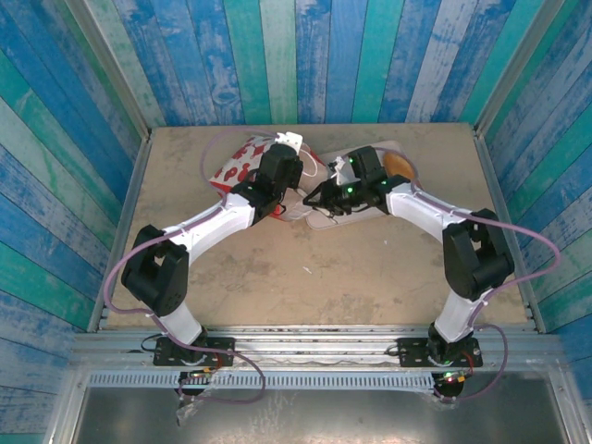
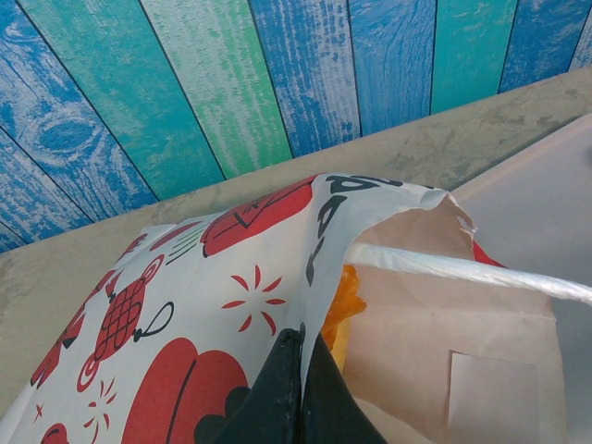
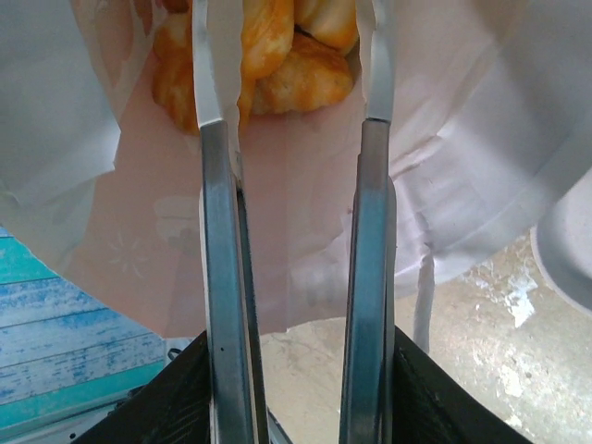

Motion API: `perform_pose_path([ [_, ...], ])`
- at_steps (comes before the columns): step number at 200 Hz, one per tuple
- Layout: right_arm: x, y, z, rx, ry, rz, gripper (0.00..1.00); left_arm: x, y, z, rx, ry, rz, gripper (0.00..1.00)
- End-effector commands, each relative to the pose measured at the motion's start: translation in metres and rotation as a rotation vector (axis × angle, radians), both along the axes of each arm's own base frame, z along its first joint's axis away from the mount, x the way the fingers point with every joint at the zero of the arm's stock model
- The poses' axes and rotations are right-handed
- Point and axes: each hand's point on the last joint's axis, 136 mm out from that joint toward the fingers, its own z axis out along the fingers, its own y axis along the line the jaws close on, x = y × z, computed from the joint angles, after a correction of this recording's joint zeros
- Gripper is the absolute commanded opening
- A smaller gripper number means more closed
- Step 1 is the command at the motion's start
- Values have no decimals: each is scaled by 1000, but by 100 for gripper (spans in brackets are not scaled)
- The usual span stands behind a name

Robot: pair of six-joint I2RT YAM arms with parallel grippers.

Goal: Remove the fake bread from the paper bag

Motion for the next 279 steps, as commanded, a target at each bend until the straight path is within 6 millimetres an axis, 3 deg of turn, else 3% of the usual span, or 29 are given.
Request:
perform_pose_path([
  [1,8,13,12,49,-30,26,44,-2,1,17,-26,-35,-2,0],
  [219,29,36,2,94,35,11,47,-3,-3,17,-41,-30,-25,0],
  [253,33,38,6,83,13,-4,31,-5,-2,17,-40,-29,-25,0],
  [279,25,36,10,69,-17,-4,24,-5,1,16,-37,-32,-10,0],
])
